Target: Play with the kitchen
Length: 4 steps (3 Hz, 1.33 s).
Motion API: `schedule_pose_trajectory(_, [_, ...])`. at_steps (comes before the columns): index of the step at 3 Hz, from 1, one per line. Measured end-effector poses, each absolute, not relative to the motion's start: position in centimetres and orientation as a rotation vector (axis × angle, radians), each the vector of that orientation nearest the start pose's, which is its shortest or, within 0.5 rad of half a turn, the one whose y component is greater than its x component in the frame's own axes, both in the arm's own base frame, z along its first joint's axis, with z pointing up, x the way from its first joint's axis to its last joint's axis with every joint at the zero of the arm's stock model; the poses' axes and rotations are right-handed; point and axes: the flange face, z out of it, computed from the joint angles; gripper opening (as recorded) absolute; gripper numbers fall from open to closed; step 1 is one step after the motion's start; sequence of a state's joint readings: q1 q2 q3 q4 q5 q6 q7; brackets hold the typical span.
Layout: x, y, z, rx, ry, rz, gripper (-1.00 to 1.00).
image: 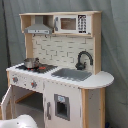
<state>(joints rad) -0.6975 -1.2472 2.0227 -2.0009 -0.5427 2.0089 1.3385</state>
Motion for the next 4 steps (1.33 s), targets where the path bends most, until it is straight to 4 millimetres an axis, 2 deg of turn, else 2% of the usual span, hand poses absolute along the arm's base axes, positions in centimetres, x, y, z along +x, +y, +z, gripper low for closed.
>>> schedule_pose_trajectory(1, [20.0,49.3,16.0,1.636,0.365,1.426,1.00])
schedule_pose_trajectory(2, [21.7,47.7,15.9,1.680,0.351,1.438,1.00])
schedule_pose_trajectory(4, [25.7,46.1,15.7,1.806,0.295,1.467,1.00])
